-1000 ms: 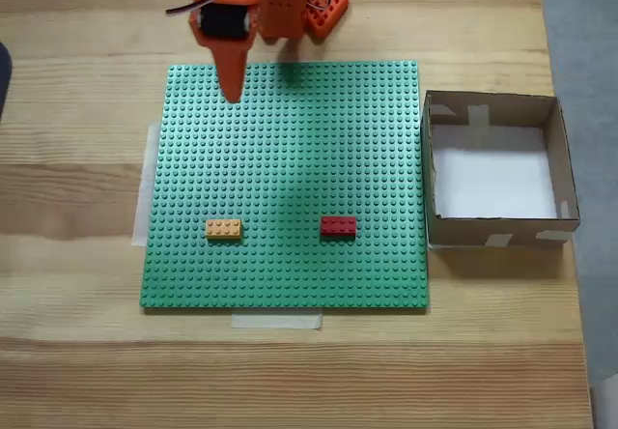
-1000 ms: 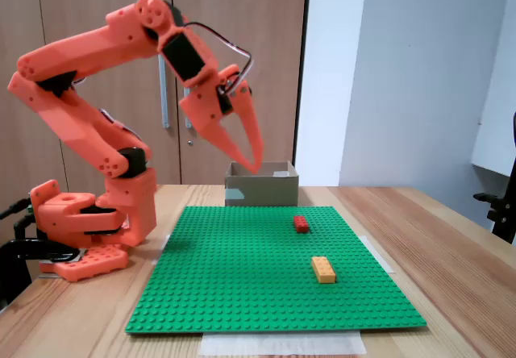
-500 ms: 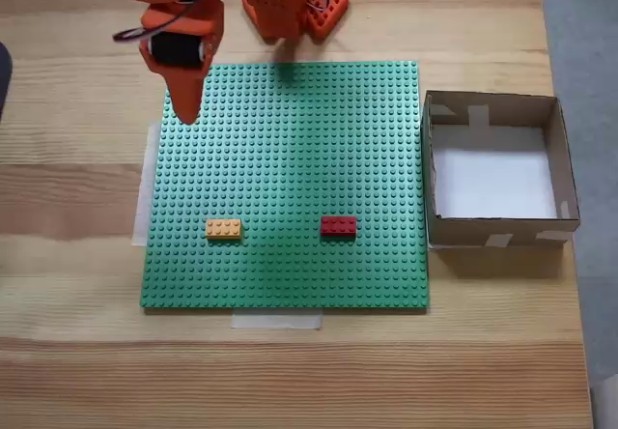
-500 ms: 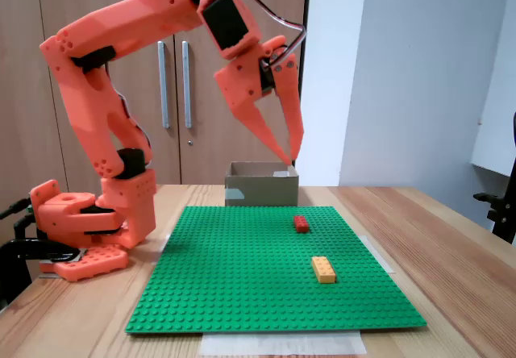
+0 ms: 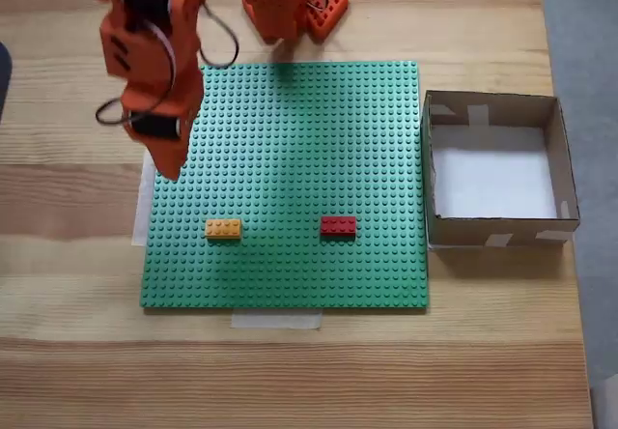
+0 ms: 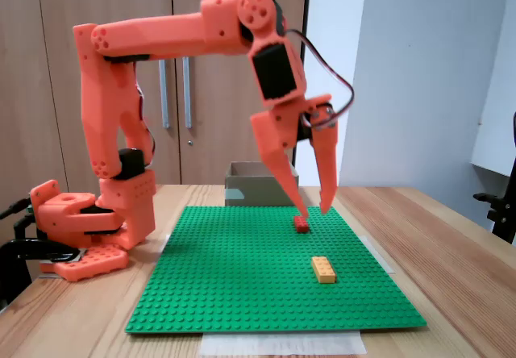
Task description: Pick the yellow lego block and put it in the box.
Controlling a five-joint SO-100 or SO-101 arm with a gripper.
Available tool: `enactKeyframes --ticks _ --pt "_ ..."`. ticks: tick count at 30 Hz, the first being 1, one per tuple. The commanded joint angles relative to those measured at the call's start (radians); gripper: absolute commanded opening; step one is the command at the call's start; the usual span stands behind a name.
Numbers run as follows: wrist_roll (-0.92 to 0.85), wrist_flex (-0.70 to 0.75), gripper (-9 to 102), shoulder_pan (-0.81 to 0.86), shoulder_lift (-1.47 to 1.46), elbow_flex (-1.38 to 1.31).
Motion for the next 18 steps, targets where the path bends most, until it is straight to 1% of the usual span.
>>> enactKeyframes --ticks 1,5,12,16,18 --pt "-0.011 -0.011 10 -0.006 -0.005 -0.041" --pt "-0.002 -0.026 15 0.003 -0.026 -0.052" --pt "0.031 -0.051 18 -0.006 -0.123 -0.075" --pt "0.028 -0.058 23 -0.015 -0.184 -0.1" --pt "0.017 -0.055 27 -0.025 -0.213 -0.114"
